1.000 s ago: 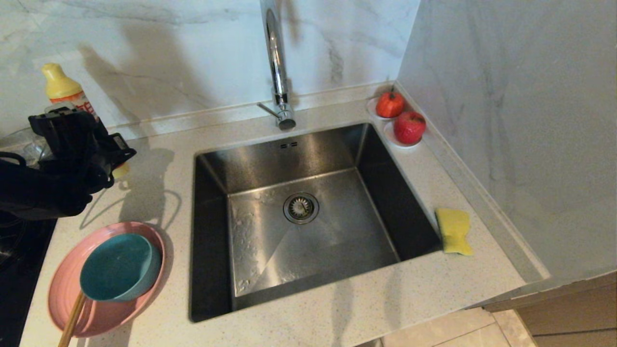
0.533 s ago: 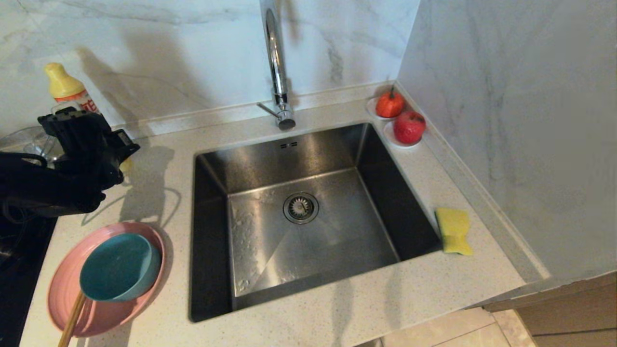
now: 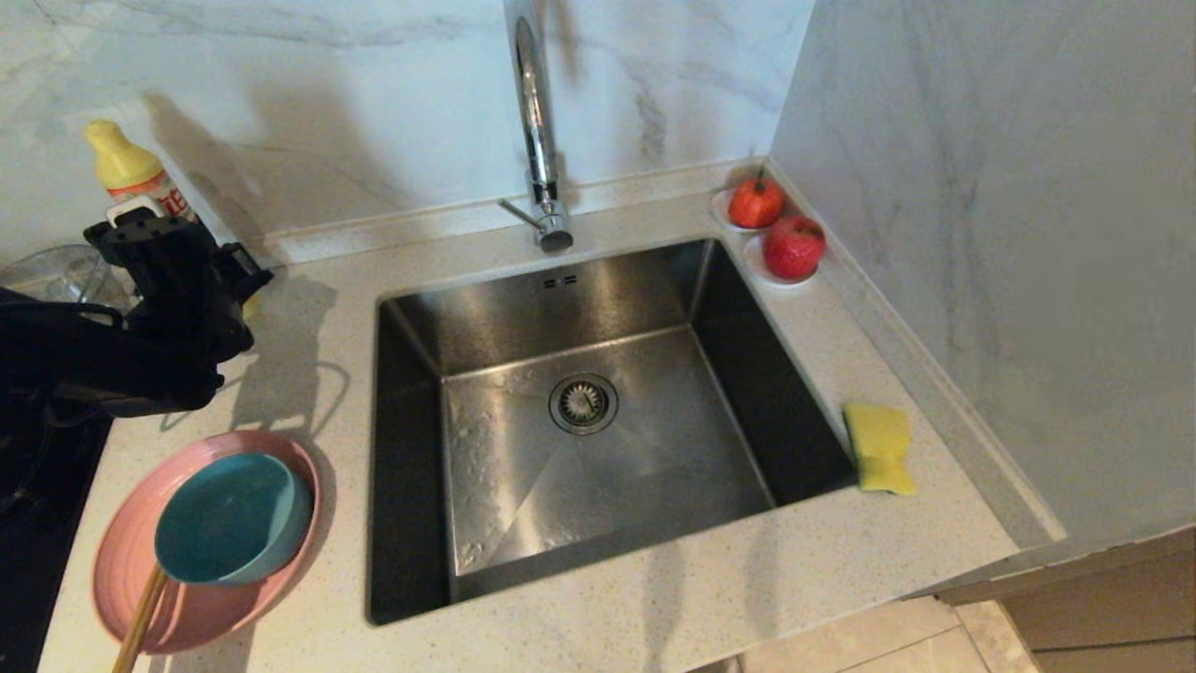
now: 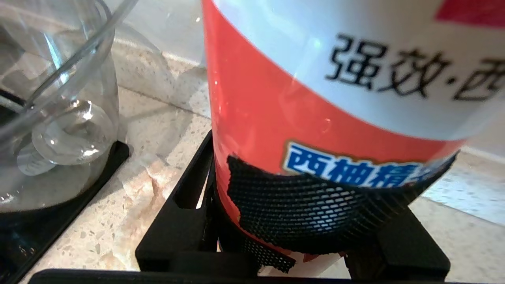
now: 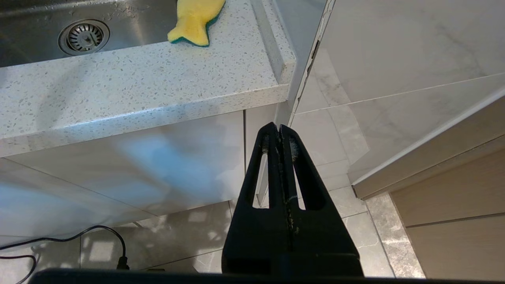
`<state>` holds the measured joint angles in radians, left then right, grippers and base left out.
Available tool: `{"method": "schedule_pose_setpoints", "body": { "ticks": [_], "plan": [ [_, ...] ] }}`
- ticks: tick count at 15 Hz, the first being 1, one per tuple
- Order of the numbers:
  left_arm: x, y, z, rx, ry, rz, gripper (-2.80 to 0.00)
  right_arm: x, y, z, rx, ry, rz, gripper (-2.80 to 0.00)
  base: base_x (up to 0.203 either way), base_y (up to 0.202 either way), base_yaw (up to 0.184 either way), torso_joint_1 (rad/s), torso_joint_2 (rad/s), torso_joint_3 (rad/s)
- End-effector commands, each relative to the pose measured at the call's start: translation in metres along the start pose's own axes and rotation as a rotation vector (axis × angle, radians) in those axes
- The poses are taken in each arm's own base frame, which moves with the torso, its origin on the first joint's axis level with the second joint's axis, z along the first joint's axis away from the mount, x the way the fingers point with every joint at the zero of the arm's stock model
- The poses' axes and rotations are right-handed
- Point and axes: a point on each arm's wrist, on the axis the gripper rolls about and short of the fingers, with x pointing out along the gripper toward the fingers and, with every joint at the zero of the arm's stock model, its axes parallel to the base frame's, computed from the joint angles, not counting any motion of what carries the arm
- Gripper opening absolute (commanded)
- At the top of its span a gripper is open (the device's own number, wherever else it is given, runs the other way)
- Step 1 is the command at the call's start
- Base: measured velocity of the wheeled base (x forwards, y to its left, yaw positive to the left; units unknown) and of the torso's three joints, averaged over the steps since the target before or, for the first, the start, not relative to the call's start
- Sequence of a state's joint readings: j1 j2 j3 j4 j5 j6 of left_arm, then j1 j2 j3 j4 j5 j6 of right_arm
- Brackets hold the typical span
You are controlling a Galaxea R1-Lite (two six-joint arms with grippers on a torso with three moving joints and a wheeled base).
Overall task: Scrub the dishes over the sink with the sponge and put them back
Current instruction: Place the dish soap on the table
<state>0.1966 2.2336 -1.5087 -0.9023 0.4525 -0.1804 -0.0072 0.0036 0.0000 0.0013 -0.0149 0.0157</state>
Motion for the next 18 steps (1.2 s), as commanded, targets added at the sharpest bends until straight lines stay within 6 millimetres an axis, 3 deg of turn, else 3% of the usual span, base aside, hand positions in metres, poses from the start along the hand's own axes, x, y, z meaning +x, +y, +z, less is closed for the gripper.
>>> {"method": "schedule_pose_setpoints", "body": {
  "ticks": [1,4,10,14,15,18],
  "plan": [
    [0.003,0.000,-0.009,0.001,0.007,0.004,-2.80,0.000,0.000,0.000,0.000,0.000,-0.001,-2.80,0.000,0.000,0.000,0.000,0.00,0.000],
    [0.006,0.001,-0.019,0.006,0.016,0.006,-2.80,0.000,0.000,0.000,0.000,0.001,0.000,-2.80,0.000,0.000,0.000,0.000,0.00,0.000],
    [0.009,-0.002,-0.009,-0.015,-0.031,-0.001,-2.80,0.000,0.000,0.000,0.000,0.001,-0.001,-2.80,0.000,0.000,0.000,0.000,0.00,0.000],
    [0.009,-0.001,-0.017,-0.009,-0.019,0.032,-2.80,0.000,0.000,0.000,0.000,0.000,-0.001,-2.80,0.000,0.000,0.000,0.000,0.00,0.000],
    [0.009,-0.001,-0.016,-0.010,-0.020,0.038,0.00,0.000,0.000,0.000,0.000,0.000,-0.001,-2.80,0.000,0.000,0.000,0.000,0.00,0.000],
    [0.006,-0.002,-0.002,-0.026,-0.043,0.033,0.00,0.000,0.000,0.000,0.000,0.001,0.001,-2.80,0.000,0.000,0.000,0.000,0.00,0.000]
  ]
}}
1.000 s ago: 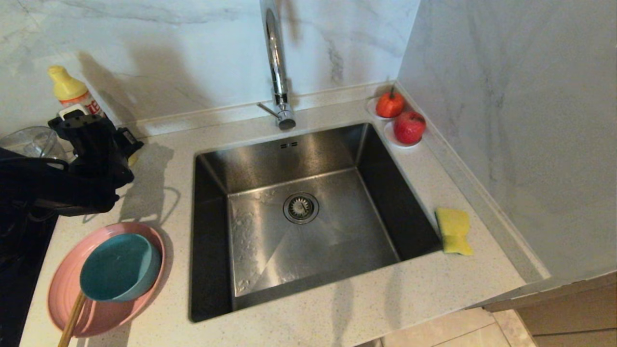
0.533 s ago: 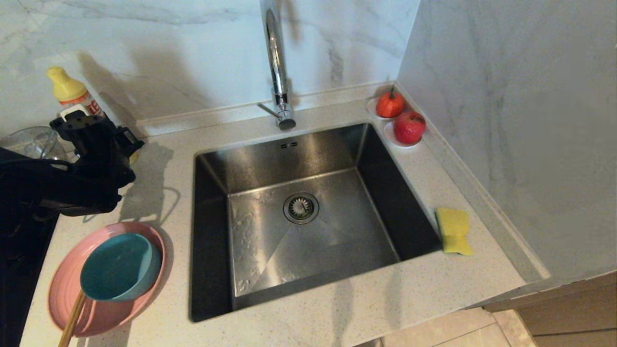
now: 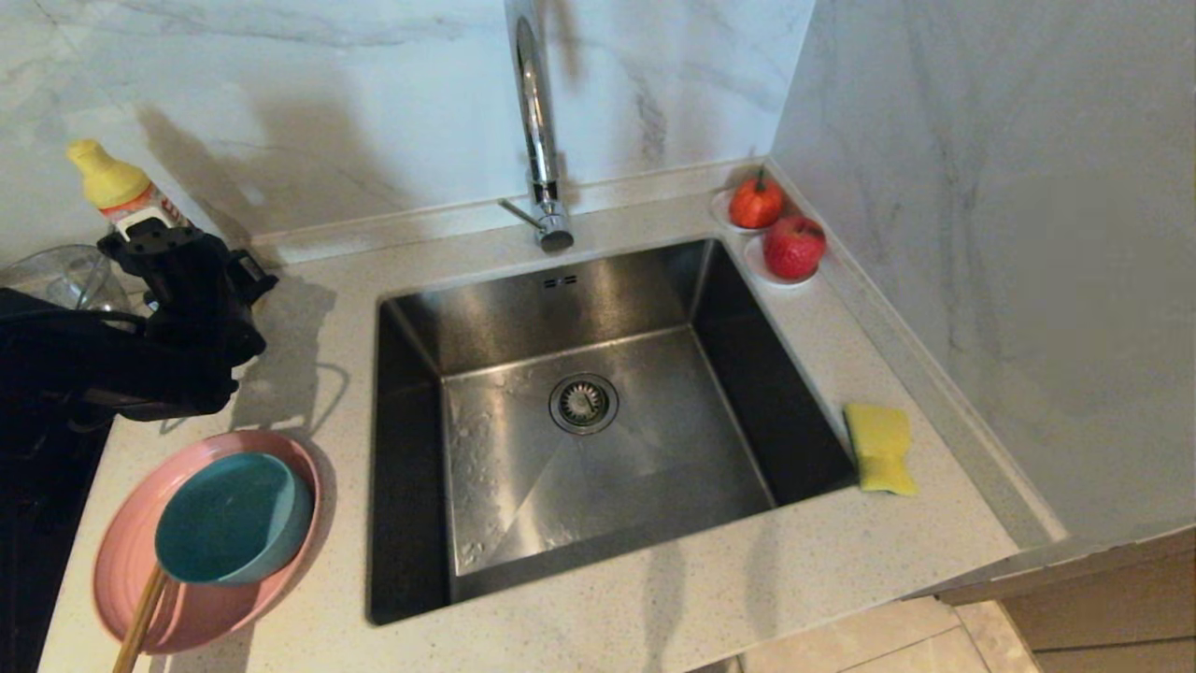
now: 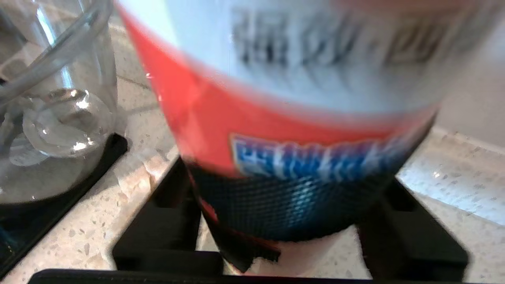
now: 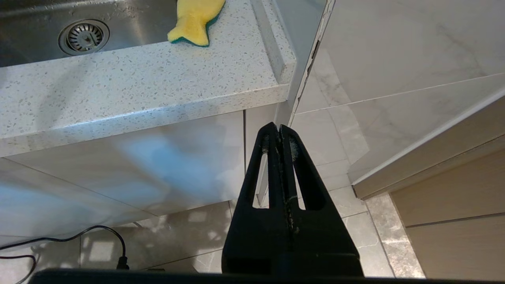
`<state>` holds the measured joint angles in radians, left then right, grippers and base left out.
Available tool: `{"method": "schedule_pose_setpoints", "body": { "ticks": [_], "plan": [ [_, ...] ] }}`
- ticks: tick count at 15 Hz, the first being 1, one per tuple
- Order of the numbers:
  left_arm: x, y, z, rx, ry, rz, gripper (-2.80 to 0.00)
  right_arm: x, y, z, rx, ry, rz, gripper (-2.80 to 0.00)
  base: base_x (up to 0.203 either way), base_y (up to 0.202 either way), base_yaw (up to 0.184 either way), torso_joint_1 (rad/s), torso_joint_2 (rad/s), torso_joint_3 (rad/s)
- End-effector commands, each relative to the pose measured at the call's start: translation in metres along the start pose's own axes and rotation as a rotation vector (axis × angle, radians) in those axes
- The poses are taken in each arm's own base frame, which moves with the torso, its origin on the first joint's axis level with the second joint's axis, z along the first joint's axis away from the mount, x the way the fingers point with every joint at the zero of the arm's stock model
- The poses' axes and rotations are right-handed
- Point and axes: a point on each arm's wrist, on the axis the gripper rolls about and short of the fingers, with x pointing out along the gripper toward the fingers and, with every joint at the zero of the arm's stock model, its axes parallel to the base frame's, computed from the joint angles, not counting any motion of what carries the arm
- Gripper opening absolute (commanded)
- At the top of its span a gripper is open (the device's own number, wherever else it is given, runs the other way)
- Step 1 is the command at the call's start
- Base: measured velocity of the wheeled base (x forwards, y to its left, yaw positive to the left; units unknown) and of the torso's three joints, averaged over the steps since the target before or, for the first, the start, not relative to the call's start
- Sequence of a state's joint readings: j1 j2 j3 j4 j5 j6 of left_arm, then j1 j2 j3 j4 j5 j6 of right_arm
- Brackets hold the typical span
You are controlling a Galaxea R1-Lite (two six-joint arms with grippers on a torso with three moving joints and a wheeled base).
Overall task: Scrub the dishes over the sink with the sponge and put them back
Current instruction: Place the dish soap on the table, then turn on the faucet
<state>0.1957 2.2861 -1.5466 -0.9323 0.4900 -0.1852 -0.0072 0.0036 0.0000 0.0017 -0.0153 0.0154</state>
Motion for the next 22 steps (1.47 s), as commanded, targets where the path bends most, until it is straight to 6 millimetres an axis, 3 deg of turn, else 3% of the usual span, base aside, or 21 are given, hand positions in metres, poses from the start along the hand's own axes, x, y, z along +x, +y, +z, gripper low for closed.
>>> {"method": "schedule_pose_setpoints", "body": {
  "ticks": [1,4,9,15,16,17,19,22],
  "plan": [
    [-0.003,-0.001,0.018,-0.024,-0.033,-0.003,0.00,0.000,0.000,0.000,0.001,-0.001,0.001,-2.80,0.000,0.000,0.000,0.000,0.00,0.000],
    [-0.008,-0.001,0.031,-0.036,-0.046,-0.008,0.00,0.000,0.000,0.000,0.001,-0.001,0.000,-2.80,0.000,0.000,0.000,0.000,0.00,0.000],
    [-0.035,-0.002,0.114,-0.080,-0.135,-0.031,0.00,0.000,0.000,0.000,0.000,-0.001,0.000,-2.80,0.000,0.000,0.000,0.000,0.00,0.000],
    [-0.093,0.004,0.236,-0.130,-0.241,-0.089,0.00,0.000,0.000,0.000,0.001,-0.001,0.000,-2.80,0.000,0.000,0.000,0.000,0.00,0.000],
    [-0.107,0.008,0.255,-0.131,-0.246,-0.092,-1.96,0.000,0.000,0.000,0.000,-0.001,0.001,-2.80,0.000,0.000,0.000,0.000,0.00,0.000],
    [-0.123,0.012,0.274,-0.130,-0.248,-0.096,-2.80,0.000,0.000,0.000,0.001,0.000,0.000,-2.80,0.000,0.000,0.000,0.000,0.00,0.000],
    [-0.158,0.022,0.303,-0.101,-0.187,-0.140,-2.80,0.000,0.000,0.000,0.000,-0.001,0.000,-2.80,0.000,0.000,0.000,0.000,0.00,0.000],
    [-0.206,0.027,0.329,-0.077,-0.061,-0.248,-2.80,0.000,0.000,0.000,0.000,0.000,0.001,-2.80,0.000,0.000,0.000,0.000,0.00,0.000]
  ]
}}
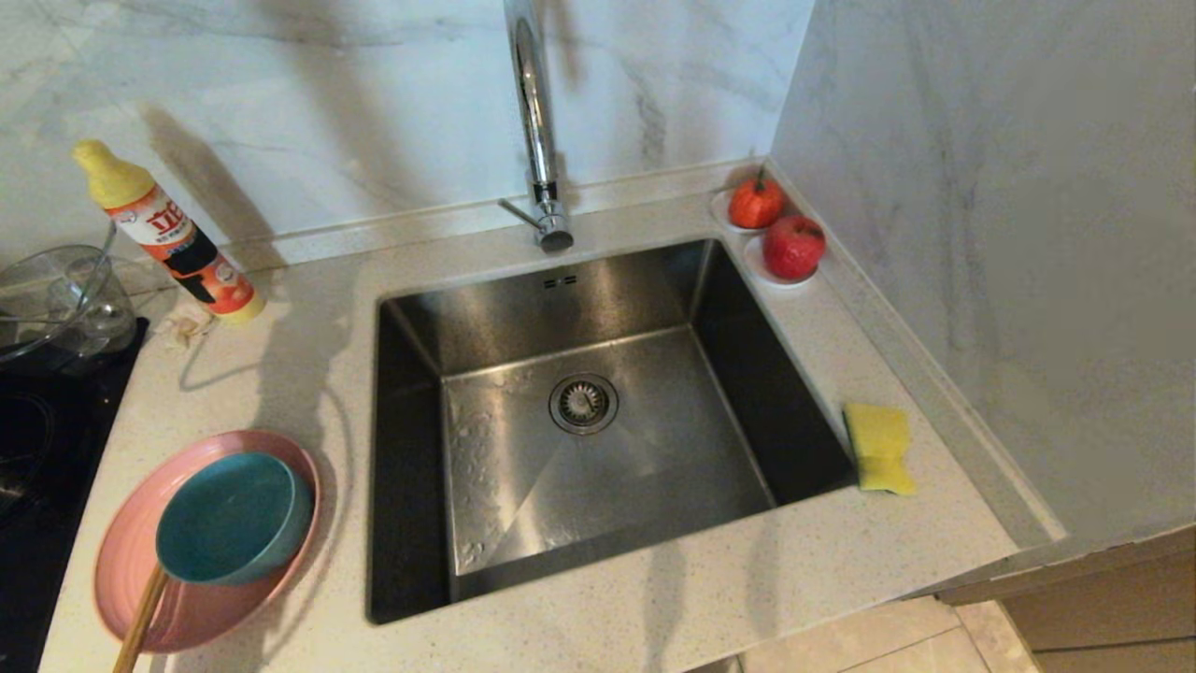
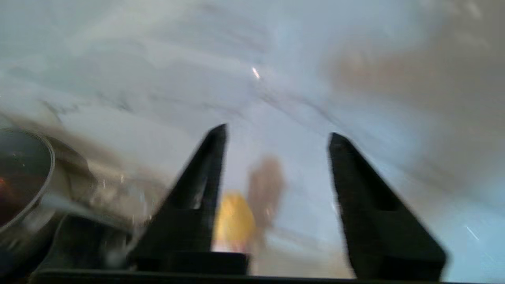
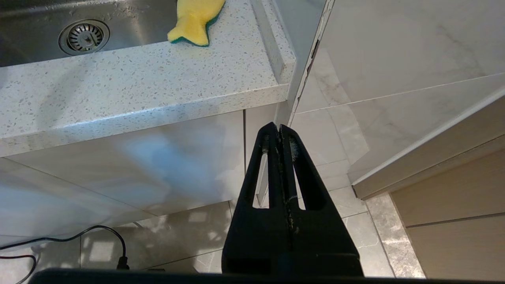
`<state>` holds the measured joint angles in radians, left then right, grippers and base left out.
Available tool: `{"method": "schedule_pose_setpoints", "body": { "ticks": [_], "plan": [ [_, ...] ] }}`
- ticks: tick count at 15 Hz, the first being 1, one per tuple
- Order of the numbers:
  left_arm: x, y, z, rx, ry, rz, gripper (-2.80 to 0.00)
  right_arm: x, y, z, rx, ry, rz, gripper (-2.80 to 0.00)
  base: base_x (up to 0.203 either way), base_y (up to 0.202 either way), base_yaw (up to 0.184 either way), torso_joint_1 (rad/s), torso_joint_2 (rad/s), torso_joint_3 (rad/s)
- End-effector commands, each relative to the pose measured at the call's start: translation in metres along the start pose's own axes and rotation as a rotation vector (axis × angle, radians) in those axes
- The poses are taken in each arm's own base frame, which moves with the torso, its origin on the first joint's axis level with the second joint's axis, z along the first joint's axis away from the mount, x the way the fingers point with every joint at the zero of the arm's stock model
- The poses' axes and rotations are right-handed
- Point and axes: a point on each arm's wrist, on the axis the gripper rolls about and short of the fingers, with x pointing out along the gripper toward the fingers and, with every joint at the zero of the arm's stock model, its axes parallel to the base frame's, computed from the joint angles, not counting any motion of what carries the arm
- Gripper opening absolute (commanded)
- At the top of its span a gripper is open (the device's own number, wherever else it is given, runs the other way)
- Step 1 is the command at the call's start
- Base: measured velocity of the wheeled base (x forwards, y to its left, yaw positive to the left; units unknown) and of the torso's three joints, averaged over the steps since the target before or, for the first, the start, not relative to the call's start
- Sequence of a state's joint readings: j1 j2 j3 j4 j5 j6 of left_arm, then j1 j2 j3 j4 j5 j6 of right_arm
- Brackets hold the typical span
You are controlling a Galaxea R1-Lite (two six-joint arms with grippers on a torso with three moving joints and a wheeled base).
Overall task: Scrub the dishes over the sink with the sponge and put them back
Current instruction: Turn on the faucet
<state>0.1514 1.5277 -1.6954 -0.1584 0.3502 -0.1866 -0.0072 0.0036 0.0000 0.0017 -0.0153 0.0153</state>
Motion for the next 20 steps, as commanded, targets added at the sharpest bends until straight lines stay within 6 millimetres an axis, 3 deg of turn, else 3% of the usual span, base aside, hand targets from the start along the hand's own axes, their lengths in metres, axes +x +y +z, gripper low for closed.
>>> {"method": "schedule_pose_setpoints", "body": {
  "ticks": [1,3,6,10,12,17,20],
  "plan": [
    [-0.050,-0.007,0.036,-0.021,0.053,-0.089,-2.80,0.000,0.000,0.000,0.001,0.000,0.000,-2.80,0.000,0.000,0.000,0.000,0.00,0.000],
    [-0.067,-0.016,0.033,-0.009,0.172,-0.190,-2.80,0.000,0.000,0.000,0.000,-0.001,0.001,-2.80,0.000,0.000,0.000,0.000,0.00,0.000],
    [-0.074,-0.029,0.006,-0.006,0.431,-0.341,-2.80,0.000,0.000,0.000,0.001,0.001,0.000,-2.80,0.000,0.000,0.000,0.000,0.00,0.000],
    [-0.041,-0.053,-0.043,-0.103,0.727,-0.418,-2.80,0.000,0.000,0.000,0.000,0.000,0.000,-2.80,0.000,0.000,0.000,0.000,0.00,0.000],
    [-0.018,-0.067,-0.079,-0.157,0.849,-0.413,-2.80,0.000,0.000,0.000,0.000,-0.001,0.000,-2.80,0.000,0.000,0.000,0.000,0.00,0.000],
    [0.012,-0.088,-0.130,-0.381,0.999,-0.469,-2.80,0.000,0.000,0.000,0.000,0.001,0.001,-2.80,0.000,0.000,0.000,0.000,0.00,0.000],
    [0.035,-0.101,-0.157,-0.509,0.961,-0.472,-2.80,0.000,0.000,0.000,0.001,-0.001,0.000,-2.80,0.000,0.000,0.000,0.000,0.00,0.000]
  ]
}}
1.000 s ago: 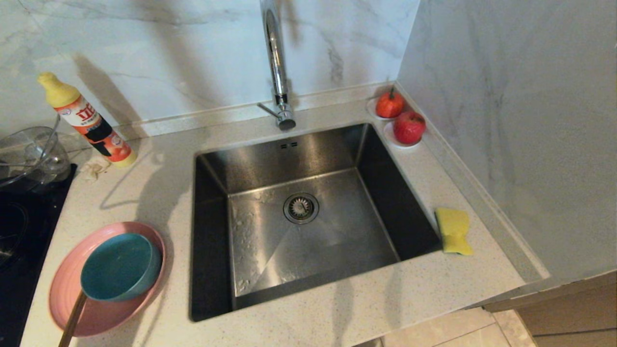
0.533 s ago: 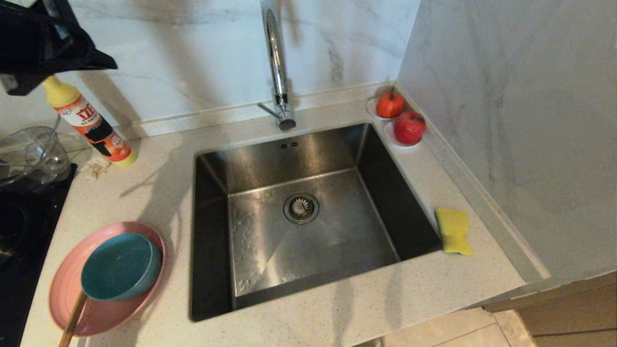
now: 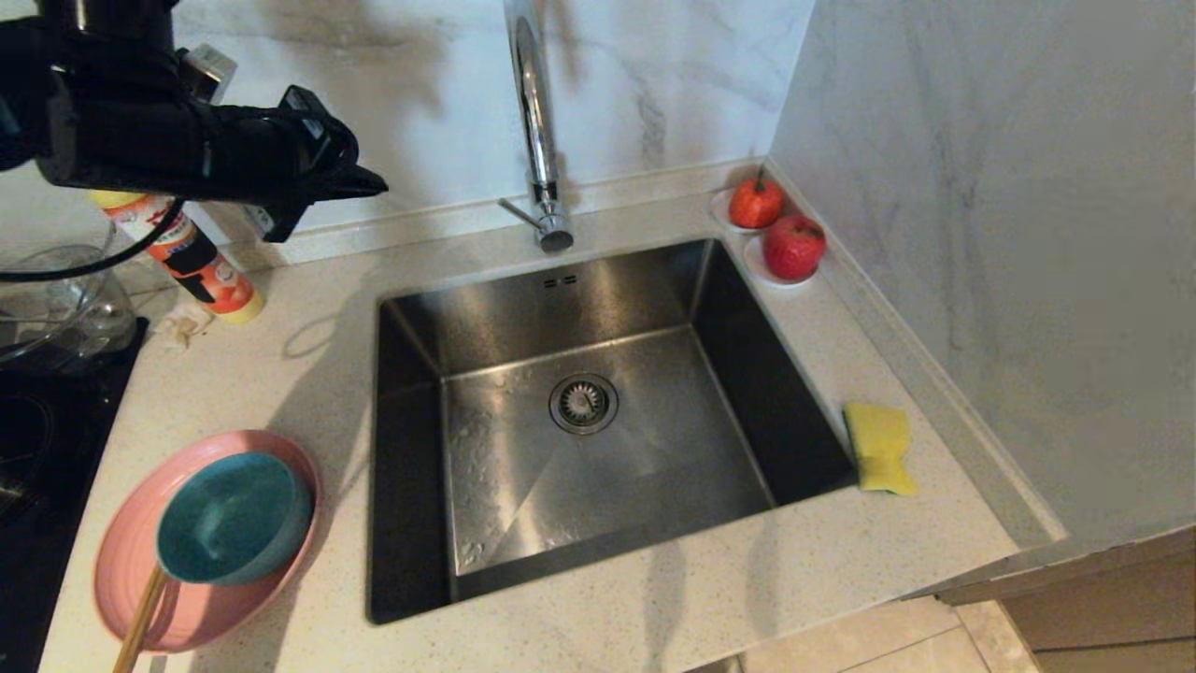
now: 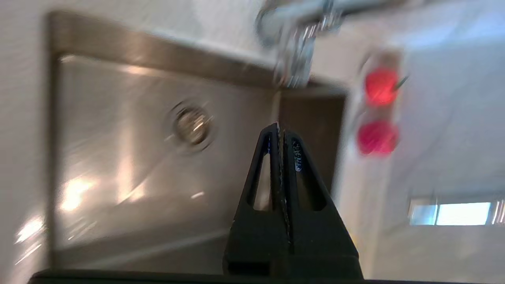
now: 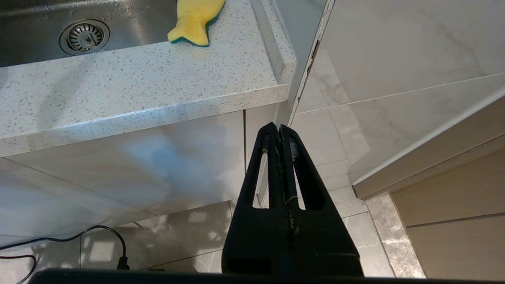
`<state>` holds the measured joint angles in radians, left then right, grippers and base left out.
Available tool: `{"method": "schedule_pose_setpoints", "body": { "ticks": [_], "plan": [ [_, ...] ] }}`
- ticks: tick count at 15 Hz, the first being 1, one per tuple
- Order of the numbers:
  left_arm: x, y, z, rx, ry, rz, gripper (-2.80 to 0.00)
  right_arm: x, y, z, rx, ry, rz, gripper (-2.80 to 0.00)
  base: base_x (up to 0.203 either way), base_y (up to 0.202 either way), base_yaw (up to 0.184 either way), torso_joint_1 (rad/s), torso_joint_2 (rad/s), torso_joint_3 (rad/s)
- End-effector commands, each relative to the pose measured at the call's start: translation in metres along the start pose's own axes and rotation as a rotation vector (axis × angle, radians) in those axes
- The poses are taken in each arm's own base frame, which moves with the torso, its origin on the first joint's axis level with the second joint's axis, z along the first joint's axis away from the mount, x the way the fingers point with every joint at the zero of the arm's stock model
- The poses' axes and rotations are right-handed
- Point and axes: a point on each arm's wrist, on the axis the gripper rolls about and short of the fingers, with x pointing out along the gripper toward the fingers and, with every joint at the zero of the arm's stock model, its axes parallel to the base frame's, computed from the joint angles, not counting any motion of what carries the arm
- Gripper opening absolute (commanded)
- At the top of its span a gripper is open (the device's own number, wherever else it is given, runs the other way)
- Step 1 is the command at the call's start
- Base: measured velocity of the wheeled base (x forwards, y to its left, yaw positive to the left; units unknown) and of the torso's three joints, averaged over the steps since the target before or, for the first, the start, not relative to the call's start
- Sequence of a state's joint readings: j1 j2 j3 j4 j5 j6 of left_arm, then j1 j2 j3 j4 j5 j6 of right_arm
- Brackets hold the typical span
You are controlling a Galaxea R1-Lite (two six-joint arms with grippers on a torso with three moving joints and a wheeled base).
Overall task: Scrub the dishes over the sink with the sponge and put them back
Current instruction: Turn on the faucet
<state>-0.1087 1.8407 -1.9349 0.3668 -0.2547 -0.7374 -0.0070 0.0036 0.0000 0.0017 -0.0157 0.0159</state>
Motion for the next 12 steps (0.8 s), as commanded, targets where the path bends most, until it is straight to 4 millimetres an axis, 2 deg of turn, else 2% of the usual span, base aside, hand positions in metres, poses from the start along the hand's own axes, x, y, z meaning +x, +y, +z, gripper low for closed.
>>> {"method": "schedule_pose_setpoints", "body": {
  "ticks": [1,5,7,12],
  "plan": [
    [0.042,0.019,-0.005,-0.055,0.002,-0.004,-2.80,0.000,0.000,0.000,-0.001,0.000,0.000,-2.80,0.000,0.000,0.000,0.000,0.00,0.000],
    [0.071,0.025,-0.011,-0.084,-0.017,-0.049,-2.80,0.000,0.000,0.000,-0.001,0.000,0.000,-2.80,0.000,0.000,0.000,0.000,0.00,0.000],
    [0.076,0.025,-0.009,-0.146,-0.033,-0.085,-2.80,0.000,0.000,0.000,0.000,0.001,0.000,-2.80,0.000,0.000,0.000,0.000,0.00,0.000],
    [0.082,0.025,-0.014,-0.160,0.072,-0.177,-2.80,0.000,0.000,0.000,-0.001,-0.001,0.000,-2.80,0.000,0.000,0.000,0.000,0.00,0.000]
  ]
}}
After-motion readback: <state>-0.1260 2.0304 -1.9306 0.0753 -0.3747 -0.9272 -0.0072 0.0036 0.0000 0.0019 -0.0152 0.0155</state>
